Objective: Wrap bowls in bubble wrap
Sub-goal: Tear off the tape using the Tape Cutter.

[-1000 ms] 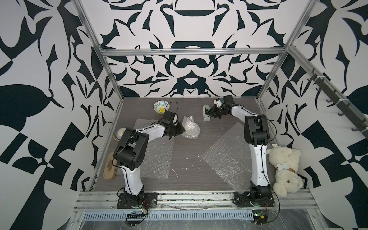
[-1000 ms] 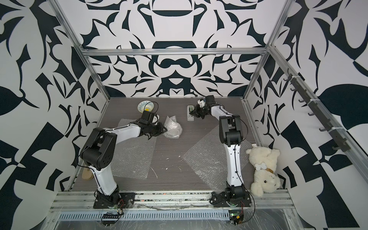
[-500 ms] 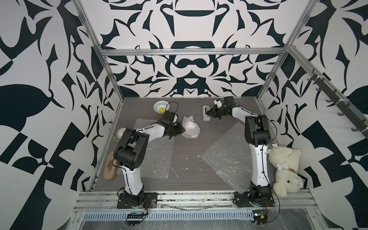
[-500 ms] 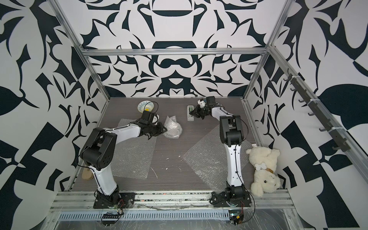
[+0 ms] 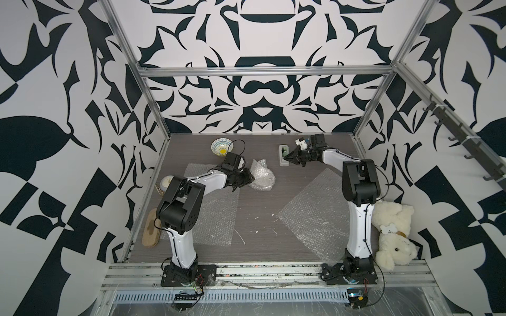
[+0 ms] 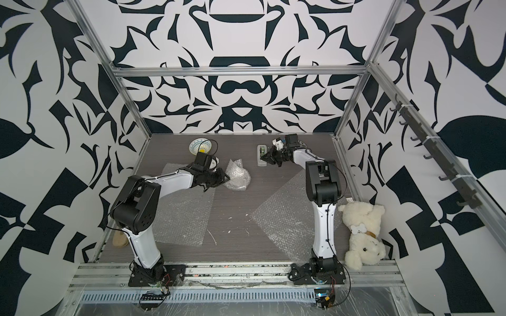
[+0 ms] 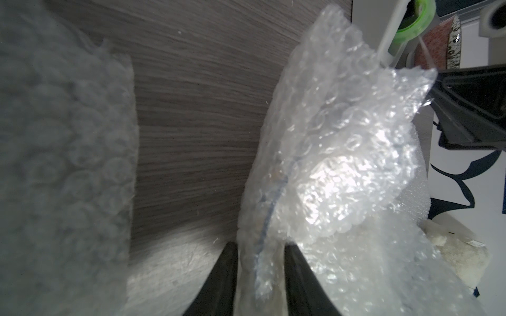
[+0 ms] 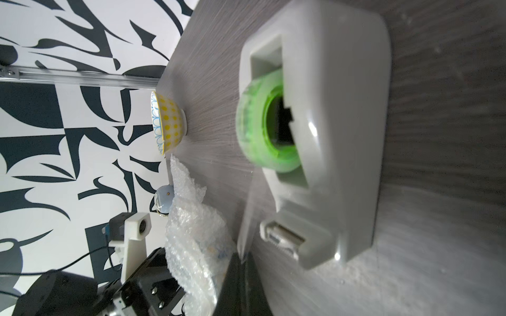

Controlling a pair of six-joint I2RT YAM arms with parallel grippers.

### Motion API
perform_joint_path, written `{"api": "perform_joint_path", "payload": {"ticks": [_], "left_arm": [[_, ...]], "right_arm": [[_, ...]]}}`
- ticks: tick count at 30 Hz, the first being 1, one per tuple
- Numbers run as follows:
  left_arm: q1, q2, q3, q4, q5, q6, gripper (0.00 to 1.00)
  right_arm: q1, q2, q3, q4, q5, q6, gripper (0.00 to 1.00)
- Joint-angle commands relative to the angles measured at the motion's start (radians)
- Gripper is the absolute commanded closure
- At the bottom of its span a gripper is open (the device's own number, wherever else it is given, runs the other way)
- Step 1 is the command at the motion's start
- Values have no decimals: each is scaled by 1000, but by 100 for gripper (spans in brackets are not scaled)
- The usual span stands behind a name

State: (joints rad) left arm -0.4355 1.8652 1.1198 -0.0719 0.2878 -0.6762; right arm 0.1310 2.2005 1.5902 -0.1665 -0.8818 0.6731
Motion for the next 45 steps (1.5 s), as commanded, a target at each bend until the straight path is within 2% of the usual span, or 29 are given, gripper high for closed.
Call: {"api": "perform_joint_path", "payload": {"ticks": [1,5,10,22,31,35,39,45], "left_arm": [[-3,-24,-15,-17,-13,4,68],[-9,-18,-12,-14,-13,3,68],[-14,-11,-1,-17,-12,3,68],[-20,-17,-3,-28,-22,1,68],[-20,0,21,-35,-18,3,68],[-23,6,28,-39,-18,4,68],[-24,7,27,-42,-19,6,68],[-24,16,33,-52,-24,18,68]], "right_arm": [[8,-91,-68,-4,-59,-20,100],[8,-127,-173,26,-60,-25,100],[7,-116,-220,25,-47,-42,100],[-15,-2,-199,52,-18,-28,100],[-88,-18,-232,6,7,-54,100],[-93,-9,-231,-10,-3,-64,100],[-82,-8,-240,44,-42,-17,100],[-75,-94,-221,-19,-81,-45,100]]}}
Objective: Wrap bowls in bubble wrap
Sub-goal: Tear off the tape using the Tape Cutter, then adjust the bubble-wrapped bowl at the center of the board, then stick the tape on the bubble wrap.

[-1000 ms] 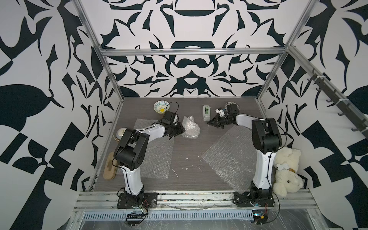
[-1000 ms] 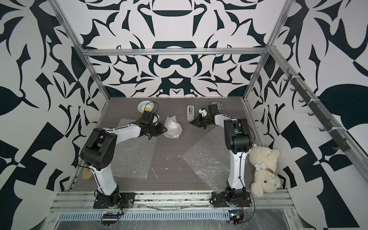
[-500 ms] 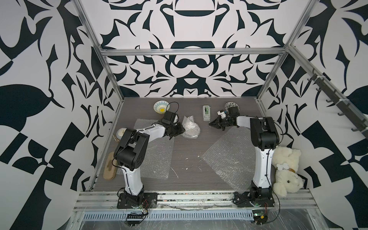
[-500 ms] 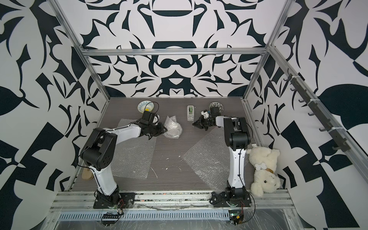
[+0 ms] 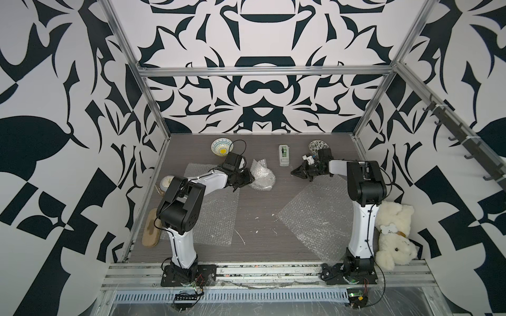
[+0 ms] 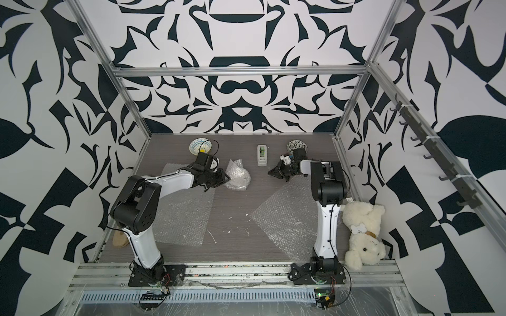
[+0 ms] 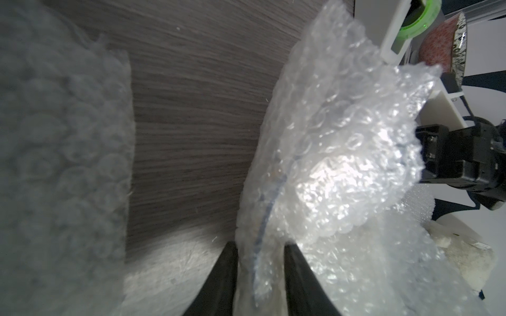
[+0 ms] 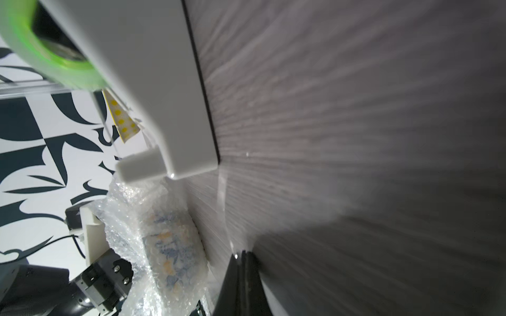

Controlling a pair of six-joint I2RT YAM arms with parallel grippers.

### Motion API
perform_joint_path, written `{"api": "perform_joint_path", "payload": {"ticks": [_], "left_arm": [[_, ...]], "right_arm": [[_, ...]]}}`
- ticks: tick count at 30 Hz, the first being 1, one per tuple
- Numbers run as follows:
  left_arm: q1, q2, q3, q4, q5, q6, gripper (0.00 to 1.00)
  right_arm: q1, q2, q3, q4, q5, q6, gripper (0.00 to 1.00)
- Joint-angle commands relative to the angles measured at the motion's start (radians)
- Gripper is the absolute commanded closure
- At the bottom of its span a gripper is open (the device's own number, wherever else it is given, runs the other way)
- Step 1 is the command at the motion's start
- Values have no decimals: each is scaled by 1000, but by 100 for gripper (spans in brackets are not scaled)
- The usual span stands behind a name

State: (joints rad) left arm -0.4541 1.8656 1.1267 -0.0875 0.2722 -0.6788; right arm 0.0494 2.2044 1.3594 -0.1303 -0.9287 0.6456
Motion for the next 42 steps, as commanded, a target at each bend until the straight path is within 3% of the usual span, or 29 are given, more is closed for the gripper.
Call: {"api": "perform_joint_path", "payload": {"ticks": [1,10,17,21,27,42], "left_arm": [[-6,22,34,-43,-11,27,68],[-3,90,124,-95,-44,127,67],[5,188,279,-179,-61,343,64],[10,230,341,-174,-28,471,61],[18,272,400,-161,11,603,60],[18,264,420,-150,39,660,59]], "right_arm": [[7,-115,12,-67,-44,-18,100],[83,-204,134,-276,-141,-94,100],[184,-155,263,-351,-242,-125,100],[229,-94,383,-530,-259,-238,100],[235,-41,387,-577,-278,-281,100],[222,17,340,-549,-265,-265,100]]}}
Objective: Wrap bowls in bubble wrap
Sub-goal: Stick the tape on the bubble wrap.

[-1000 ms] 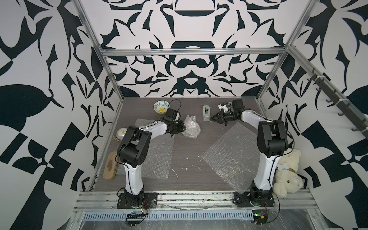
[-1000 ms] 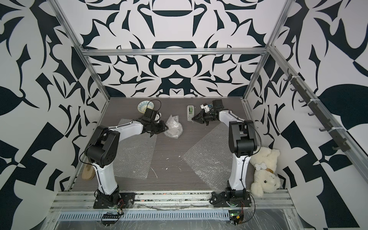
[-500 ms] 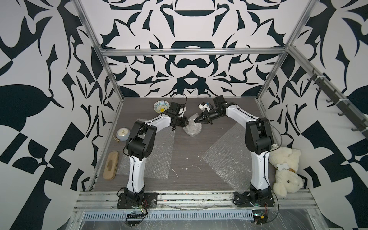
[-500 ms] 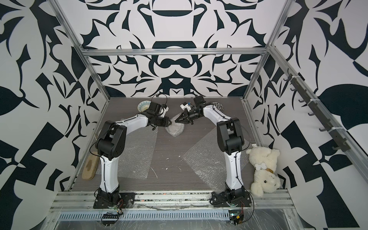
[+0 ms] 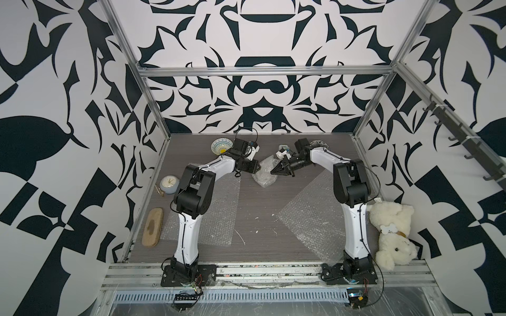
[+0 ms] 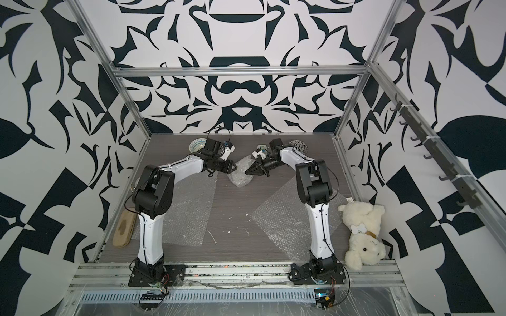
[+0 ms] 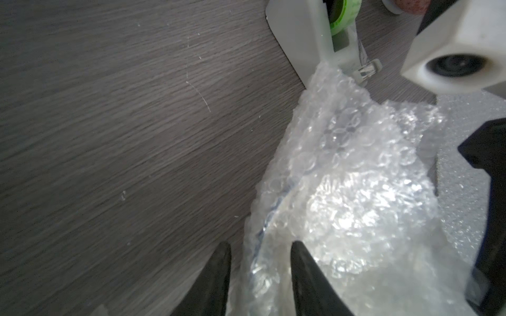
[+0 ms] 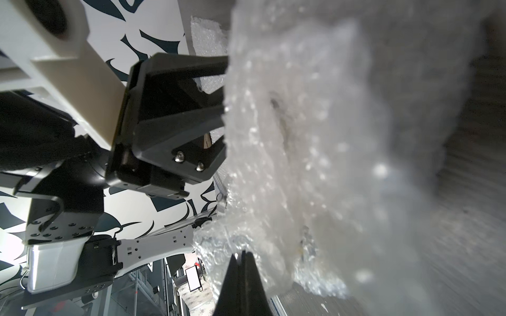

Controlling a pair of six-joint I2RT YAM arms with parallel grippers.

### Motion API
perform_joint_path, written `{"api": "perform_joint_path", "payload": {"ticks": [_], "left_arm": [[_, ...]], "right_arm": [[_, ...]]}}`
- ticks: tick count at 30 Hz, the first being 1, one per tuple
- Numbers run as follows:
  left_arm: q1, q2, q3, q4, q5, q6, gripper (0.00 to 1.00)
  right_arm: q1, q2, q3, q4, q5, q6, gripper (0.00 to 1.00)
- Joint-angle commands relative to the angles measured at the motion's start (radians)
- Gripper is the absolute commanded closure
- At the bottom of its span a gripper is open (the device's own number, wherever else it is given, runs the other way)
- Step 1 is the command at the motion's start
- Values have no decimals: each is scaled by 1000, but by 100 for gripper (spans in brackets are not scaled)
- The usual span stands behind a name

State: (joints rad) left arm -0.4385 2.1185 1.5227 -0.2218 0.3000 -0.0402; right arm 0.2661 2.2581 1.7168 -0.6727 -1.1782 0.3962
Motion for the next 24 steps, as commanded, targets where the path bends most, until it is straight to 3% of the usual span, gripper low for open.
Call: {"api": "perform_joint_path", "payload": {"ticks": [1,24], "left_arm": [[2,9,27,-18,11,22,59],[1,-1,103,-50,20,-8,59]], "right_arm": [[4,-42,-30,-7,-17,-19,100],[-19,-74,-86,-21,-5,-38,100]]}}
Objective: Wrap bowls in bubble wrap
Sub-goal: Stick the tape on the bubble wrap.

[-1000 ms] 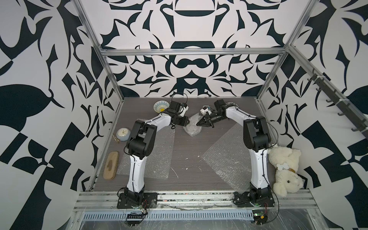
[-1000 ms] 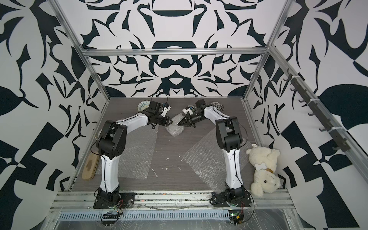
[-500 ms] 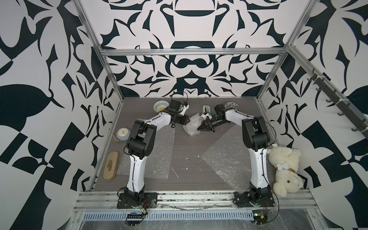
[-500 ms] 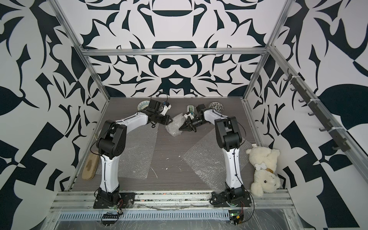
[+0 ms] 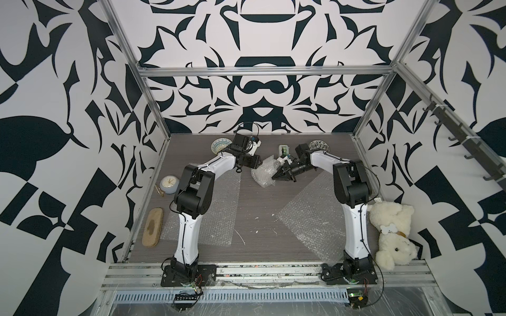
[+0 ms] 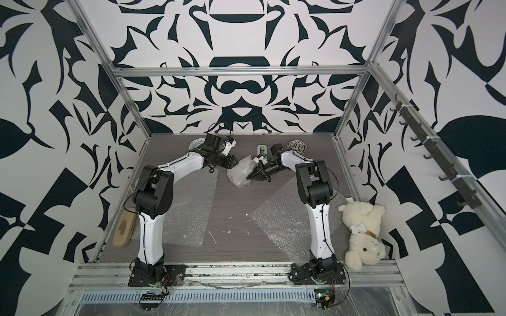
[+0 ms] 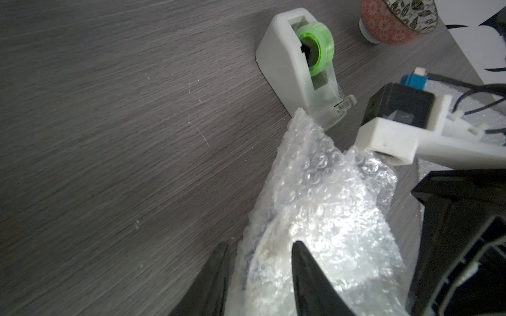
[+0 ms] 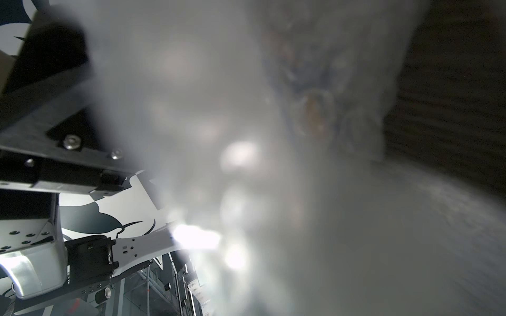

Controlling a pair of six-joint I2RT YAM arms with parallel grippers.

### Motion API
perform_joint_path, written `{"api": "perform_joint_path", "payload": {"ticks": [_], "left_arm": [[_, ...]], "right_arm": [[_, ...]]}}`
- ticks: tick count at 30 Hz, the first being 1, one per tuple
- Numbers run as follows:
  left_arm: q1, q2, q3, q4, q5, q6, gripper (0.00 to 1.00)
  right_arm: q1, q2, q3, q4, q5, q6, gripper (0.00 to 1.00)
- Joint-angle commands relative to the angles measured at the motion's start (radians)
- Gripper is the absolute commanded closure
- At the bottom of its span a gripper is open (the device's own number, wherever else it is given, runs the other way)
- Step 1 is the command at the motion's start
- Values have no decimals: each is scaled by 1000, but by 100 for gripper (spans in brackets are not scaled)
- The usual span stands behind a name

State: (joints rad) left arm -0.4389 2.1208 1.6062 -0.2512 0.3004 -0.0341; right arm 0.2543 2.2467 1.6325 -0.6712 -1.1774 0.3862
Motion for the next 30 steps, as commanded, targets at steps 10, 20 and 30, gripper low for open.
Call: {"api": "perform_joint_path", "payload": {"ticks": [10,20,30], "left_arm": [[-20,-198,-112,24,131,-198,61],[-56,-143,-177,130,261,-439,73],[-61,-36,-111,137,233,-493,75]], "right_arm": [[-7,-42,-3,-21,6,-31,100],[-7,-33,-1,-18,7,-32,100],[-5,-39,-14,-21,16,-41,100]]}}
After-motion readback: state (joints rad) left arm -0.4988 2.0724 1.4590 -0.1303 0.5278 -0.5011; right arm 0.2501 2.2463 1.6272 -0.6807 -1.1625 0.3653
